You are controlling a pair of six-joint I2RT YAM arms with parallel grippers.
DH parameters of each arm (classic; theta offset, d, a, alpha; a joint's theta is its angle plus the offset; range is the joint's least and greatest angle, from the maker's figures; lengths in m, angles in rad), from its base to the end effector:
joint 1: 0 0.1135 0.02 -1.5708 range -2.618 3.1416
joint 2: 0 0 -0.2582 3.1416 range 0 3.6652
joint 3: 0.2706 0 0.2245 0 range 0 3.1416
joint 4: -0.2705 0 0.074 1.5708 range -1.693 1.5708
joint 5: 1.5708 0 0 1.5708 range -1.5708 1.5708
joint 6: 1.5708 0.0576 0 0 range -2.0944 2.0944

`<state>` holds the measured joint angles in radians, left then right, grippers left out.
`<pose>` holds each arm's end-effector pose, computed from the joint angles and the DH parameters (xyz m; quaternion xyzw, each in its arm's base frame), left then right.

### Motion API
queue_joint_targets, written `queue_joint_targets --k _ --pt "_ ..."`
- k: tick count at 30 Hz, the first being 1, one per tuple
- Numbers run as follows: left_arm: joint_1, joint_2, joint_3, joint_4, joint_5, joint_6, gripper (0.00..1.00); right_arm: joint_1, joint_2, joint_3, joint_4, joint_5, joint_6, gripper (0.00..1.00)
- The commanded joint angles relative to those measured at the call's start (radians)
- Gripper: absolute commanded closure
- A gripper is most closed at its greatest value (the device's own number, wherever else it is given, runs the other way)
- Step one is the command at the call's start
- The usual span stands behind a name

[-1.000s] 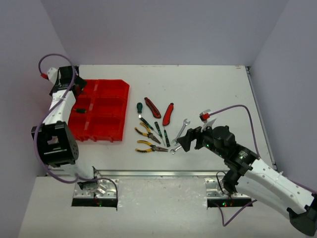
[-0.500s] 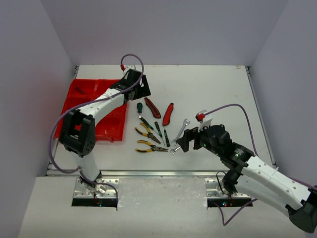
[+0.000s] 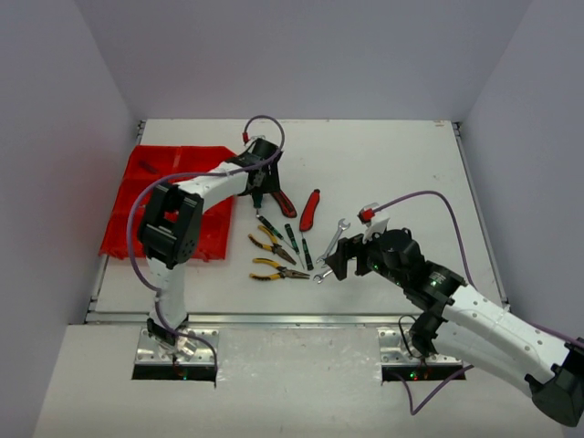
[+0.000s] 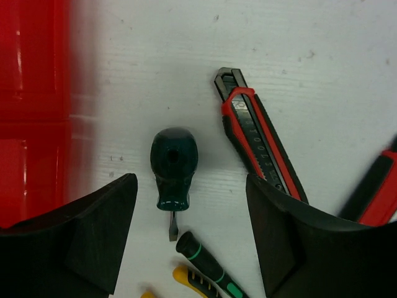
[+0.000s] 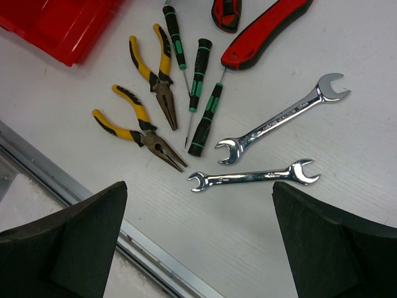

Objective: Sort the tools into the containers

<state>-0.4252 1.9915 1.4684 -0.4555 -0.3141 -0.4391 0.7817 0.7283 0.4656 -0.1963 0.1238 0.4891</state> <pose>0.3851 -0.1549 0.1863 -0.0522 0.9444 0.0151 0.3244 0.1252 0.1143 0.2290 -0.0913 0.8435 0.2703 0.4551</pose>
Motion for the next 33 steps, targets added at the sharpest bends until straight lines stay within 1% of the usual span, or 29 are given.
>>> queue_joint_targets --k 1,4,5,9,10,12,13,15,19,21,23,27,29,33 --pt "-0.004 0.066 0.039 0.005 -0.029 0.014 0.32 -0.002 -0.008 -0.003 0.028 0.02 -0.015 0.01" --pt "-0.004 0.107 0.054 0.009 -0.025 0.017 0.36 -0.004 -0.01 -0.004 0.029 0.019 -0.014 0.01" --pt "-0.004 0.124 0.063 0.009 -0.022 0.019 0.45 -0.003 -0.009 -0.004 0.028 0.017 -0.014 0.01" --pt "-0.004 0.154 0.078 0.007 -0.005 0.019 0.68 -0.004 -0.006 -0.003 0.028 0.017 -0.015 0.01" --pt "-0.004 0.151 0.078 0.007 -0.007 0.016 0.76 -0.003 -0.006 -0.002 0.028 0.018 -0.016 0.01" --pt "-0.005 0.12 0.073 0.004 -0.018 0.008 0.92 -0.002 -0.007 -0.004 0.028 0.019 -0.017 0.01" --pt "-0.008 0.08 0.07 0.0 -0.026 0.006 0.95 -0.002 -0.007 -0.004 0.028 0.02 -0.017 0.01" --pt "-0.013 0.011 0.069 -0.009 -0.056 0.001 0.99 -0.002 -0.002 -0.002 0.029 0.02 -0.017 0.01" --pt "0.01 -0.151 0.112 -0.084 -0.186 -0.023 1.0 -0.002 0.011 0.001 0.029 0.014 -0.017 0.01" --pt "0.098 -0.2 0.125 -0.107 -0.22 -0.044 1.0 -0.004 0.011 0.001 0.028 0.013 -0.015 0.01" --pt "0.258 -0.28 0.107 -0.129 -0.212 -0.114 1.0 -0.004 0.008 0.001 0.029 0.01 -0.015 0.01" --pt "0.478 -0.375 0.013 -0.127 -0.232 -0.184 1.0 -0.004 -0.006 -0.002 0.029 0.009 -0.017 0.01" --pt "0.571 -0.404 -0.046 -0.109 -0.202 -0.203 1.0 -0.005 -0.012 -0.004 0.029 0.004 -0.017 0.01" --pt "0.719 -0.394 -0.073 -0.089 -0.099 -0.227 1.0 -0.006 -0.016 -0.004 0.029 -0.004 -0.017 0.01"
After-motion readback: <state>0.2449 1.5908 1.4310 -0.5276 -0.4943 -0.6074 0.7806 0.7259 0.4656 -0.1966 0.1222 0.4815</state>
